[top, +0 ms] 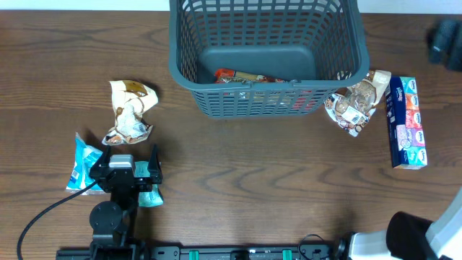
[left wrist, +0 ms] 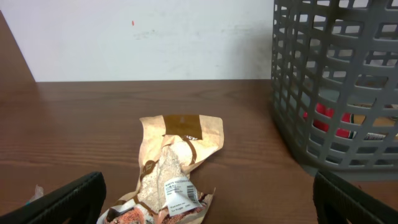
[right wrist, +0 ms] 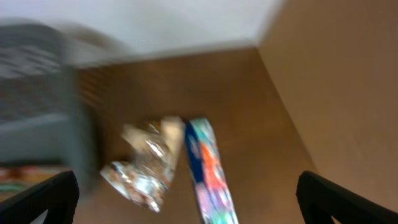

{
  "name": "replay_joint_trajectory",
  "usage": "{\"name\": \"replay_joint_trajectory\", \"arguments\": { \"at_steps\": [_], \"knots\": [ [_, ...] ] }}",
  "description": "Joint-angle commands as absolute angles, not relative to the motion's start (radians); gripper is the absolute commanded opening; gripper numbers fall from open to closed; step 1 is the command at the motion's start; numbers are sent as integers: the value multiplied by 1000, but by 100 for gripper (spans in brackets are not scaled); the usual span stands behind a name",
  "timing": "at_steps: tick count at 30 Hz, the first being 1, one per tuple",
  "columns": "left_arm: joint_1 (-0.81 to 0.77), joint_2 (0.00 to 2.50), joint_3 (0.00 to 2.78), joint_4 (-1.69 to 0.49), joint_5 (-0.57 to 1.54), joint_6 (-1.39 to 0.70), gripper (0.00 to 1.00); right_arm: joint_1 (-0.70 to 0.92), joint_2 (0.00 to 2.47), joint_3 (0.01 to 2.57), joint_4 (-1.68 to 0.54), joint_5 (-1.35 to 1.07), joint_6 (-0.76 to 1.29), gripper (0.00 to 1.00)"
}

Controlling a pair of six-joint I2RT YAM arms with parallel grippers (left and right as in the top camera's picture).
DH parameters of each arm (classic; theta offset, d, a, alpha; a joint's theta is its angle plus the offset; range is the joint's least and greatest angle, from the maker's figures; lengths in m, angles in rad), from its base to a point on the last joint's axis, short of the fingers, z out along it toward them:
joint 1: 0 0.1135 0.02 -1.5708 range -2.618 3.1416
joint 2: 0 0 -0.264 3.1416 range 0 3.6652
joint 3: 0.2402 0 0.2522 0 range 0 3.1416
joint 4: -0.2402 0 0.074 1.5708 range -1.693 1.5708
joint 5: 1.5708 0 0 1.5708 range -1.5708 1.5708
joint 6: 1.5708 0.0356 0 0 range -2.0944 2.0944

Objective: Pack container
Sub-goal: 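Lower the right gripper onto the blue Kleenex tissue pack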

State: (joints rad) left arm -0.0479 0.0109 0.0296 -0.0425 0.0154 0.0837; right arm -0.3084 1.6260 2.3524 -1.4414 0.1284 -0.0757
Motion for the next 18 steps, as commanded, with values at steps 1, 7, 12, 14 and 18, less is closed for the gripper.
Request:
{"name": "replay_joint_trajectory", "arguments": {
  "at_steps": [1, 7, 12, 14, 18],
  "knots": [
    [-51, 4, 4, -70, 4, 97, 99, -417, 1678, 2308, -1497, 86, -91, 99],
    [-51, 4, 4, -70, 4, 97, 99, -540, 1760, 2241, -1547, -8, -232, 99],
    [-51, 4, 4, -70, 4, 97, 99, -576, 1833, 2180, -1529, -25, -257, 99],
    [-51, 4, 4, -70, 4, 97, 99, -576, 1862, 2147, -1529, -34, -288, 99],
    [-51, 4, 4, -70, 4, 97, 99, -575, 1933, 2080, -1514, -35, -347, 99]
  ]
}}
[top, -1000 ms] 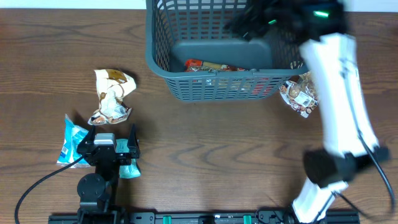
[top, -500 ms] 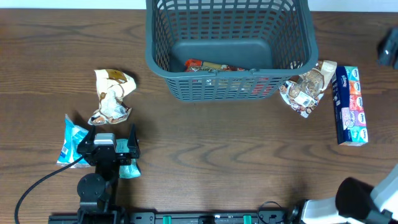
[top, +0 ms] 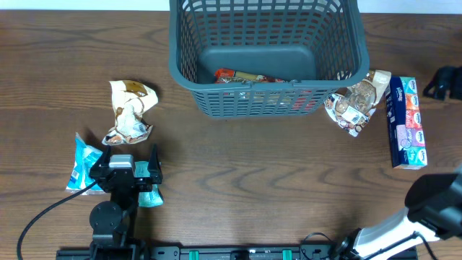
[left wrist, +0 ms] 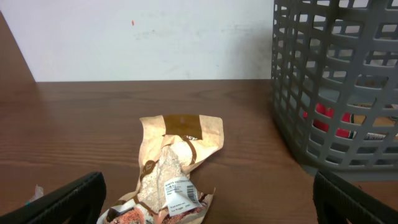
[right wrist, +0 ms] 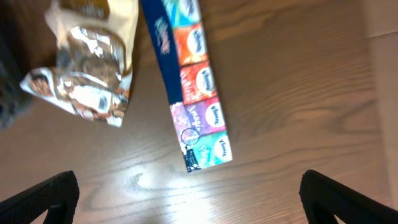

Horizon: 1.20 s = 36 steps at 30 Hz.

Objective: Pack container
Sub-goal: 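Lower the right gripper onto the blue Kleenex tissue pack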

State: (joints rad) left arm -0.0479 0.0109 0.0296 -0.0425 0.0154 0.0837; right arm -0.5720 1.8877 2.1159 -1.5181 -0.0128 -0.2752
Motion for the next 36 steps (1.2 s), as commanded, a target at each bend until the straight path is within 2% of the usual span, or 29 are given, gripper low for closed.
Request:
{"name": "replay_joint_trajectory", "arguments": {
  "at_steps": [1, 17, 36],
  "knots": [
    [-51, 4, 4, -70, 4, 97, 99, -575, 1951, 2064, -1508, -35, -367, 99],
    [-51, 4, 4, -70, 4, 97, 99, -577, 2082, 1844, -1204, -27, -627, 99],
    [-51, 4, 4, -69, 4, 97, 99, -575, 2082, 1501, -855, -35, -603, 99]
  ]
}}
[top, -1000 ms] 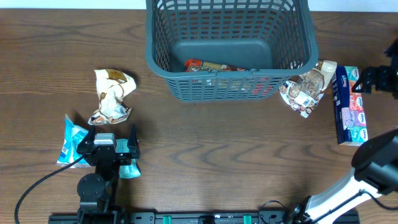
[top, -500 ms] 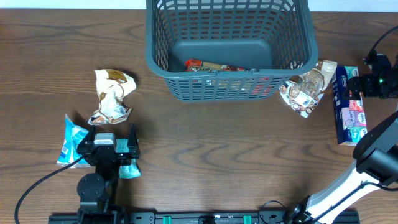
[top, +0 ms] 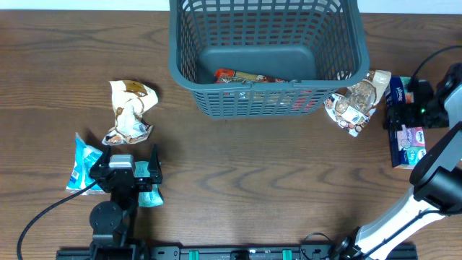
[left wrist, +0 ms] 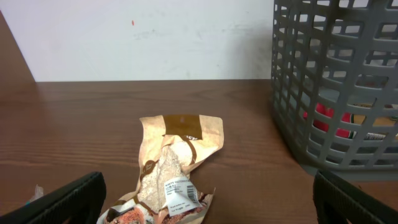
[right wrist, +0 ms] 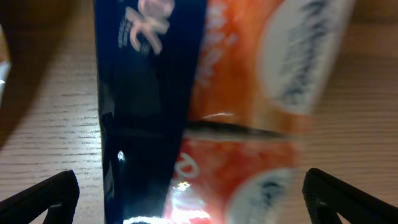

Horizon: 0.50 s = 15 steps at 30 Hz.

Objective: Pack container
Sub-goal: 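Lower the right gripper onto the blue Kleenex tissue pack, then grasp the Kleenex pack with the right gripper and lift it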

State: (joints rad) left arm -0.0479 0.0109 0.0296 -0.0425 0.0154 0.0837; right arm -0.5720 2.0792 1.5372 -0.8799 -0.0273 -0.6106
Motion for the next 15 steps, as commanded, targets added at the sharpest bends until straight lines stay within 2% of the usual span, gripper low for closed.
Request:
{"name": "replay_joint_trajectory", "arguments": {
  "at_steps": [1, 3, 5, 9, 13, 15],
  "knots": [
    [-51, 4, 4, -69, 4, 97, 99, -575, 2082, 1492, -844, -35, -598, 99],
    [-51, 4, 4, -69, 4, 97, 99, -575, 2082, 1474, -818, -35, -578, 97],
    [-51, 4, 4, -69, 4, 97, 99, -575, 2082, 1468, -804, -35, -564, 90],
    [-51, 4, 4, -69, 4, 97, 99, -575, 2082, 1467, -790, -35, -554, 60],
    [-51, 4, 4, -69, 4, 97, 99, -575, 2082, 1467, -796, -47, -554, 46],
    [-51, 4, 4, -68, 4, 97, 99, -575, 2082, 1467, -796, -67, -552, 34]
  ]
}}
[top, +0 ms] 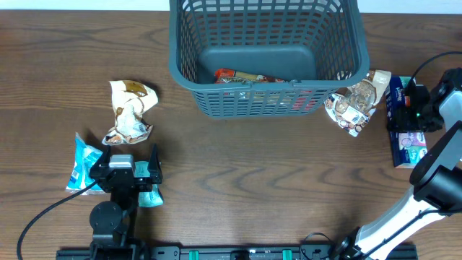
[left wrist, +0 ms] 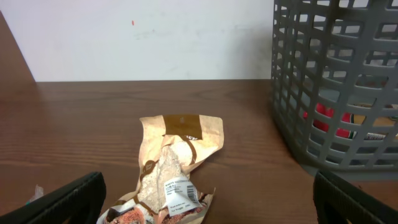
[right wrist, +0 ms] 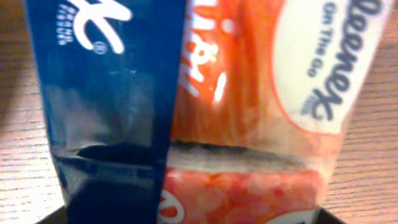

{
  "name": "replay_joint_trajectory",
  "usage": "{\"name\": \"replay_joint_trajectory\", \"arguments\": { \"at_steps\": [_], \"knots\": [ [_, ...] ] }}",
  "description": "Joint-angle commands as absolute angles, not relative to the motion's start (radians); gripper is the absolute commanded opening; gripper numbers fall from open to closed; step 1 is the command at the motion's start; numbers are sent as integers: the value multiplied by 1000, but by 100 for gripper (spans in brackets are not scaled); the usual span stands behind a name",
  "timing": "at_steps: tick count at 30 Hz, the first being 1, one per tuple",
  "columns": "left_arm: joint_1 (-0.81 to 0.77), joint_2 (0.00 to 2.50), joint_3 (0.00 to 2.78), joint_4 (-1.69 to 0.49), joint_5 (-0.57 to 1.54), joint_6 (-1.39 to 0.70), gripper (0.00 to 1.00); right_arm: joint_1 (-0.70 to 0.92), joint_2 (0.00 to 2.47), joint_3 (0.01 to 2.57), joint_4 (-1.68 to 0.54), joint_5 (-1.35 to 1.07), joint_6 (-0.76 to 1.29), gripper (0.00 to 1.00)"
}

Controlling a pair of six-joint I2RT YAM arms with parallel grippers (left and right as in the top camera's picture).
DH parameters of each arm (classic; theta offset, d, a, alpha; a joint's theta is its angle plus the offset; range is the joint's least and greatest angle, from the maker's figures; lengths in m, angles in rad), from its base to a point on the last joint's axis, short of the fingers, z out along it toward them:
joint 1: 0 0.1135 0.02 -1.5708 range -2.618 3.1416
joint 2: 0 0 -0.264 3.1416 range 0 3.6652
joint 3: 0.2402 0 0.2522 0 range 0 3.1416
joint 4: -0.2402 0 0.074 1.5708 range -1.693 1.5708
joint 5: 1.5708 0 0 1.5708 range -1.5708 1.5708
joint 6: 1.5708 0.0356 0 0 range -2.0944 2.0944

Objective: Pack container
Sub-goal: 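Grasp the Kleenex pack with the right gripper and lift it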

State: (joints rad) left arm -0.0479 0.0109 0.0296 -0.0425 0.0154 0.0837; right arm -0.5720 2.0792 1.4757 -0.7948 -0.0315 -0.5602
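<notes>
The grey basket [top: 265, 54] stands at the back centre with a red snack pack [top: 245, 76] lying inside. My right gripper [top: 413, 108] is down on the blue and orange tissue pack [top: 408, 141] at the right edge. That tissue pack [right wrist: 205, 112] fills the right wrist view, lying between the open jaws of the right gripper [right wrist: 193, 219]. Near the front left, my left gripper [top: 124, 173] rests open on the table. Ahead of the left gripper [left wrist: 208, 211] lies a crumpled brown snack bag [left wrist: 177, 165].
A second crumpled snack bag [top: 356, 102] lies between the basket's right corner and the tissue pack. A light blue packet [top: 81, 160] lies partly beneath the left gripper. The brown snack bag [top: 130, 112] is left of the basket. The basket wall [left wrist: 336, 87] rises at the right.
My right gripper has come closer onto the tissue pack, which now fills its view, with the fingers nearly out of the frame. The left arm and all loose items are unmoved.
The right gripper was first high at the far right, blurred in motion. Then it looked down on the tissue pack and the crumpled bag from above. Then it was close over the pack, and now it straddles it. The left arm stayed still throughout.
</notes>
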Motion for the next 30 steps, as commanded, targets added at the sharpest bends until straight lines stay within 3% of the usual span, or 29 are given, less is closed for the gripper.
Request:
{"name": "replay_joint_trajectory", "arguments": {
  "at_steps": [1, 7, 24, 30],
  "knots": [
    [-51, 4, 4, -65, 4, 97, 99, -575, 2082, 1467, -796, -76, -543, 22],
    [-51, 4, 4, -65, 4, 97, 99, -575, 2081, 1470, -776, -118, -463, 2],
    [-51, 4, 4, -65, 4, 97, 99, -551, 1829, 1847, -777, -191, -221, 1],
    [-51, 4, 4, -66, 4, 96, 99, -439, 1700, 1972, -781, -214, -268, 1]
  ]
}}
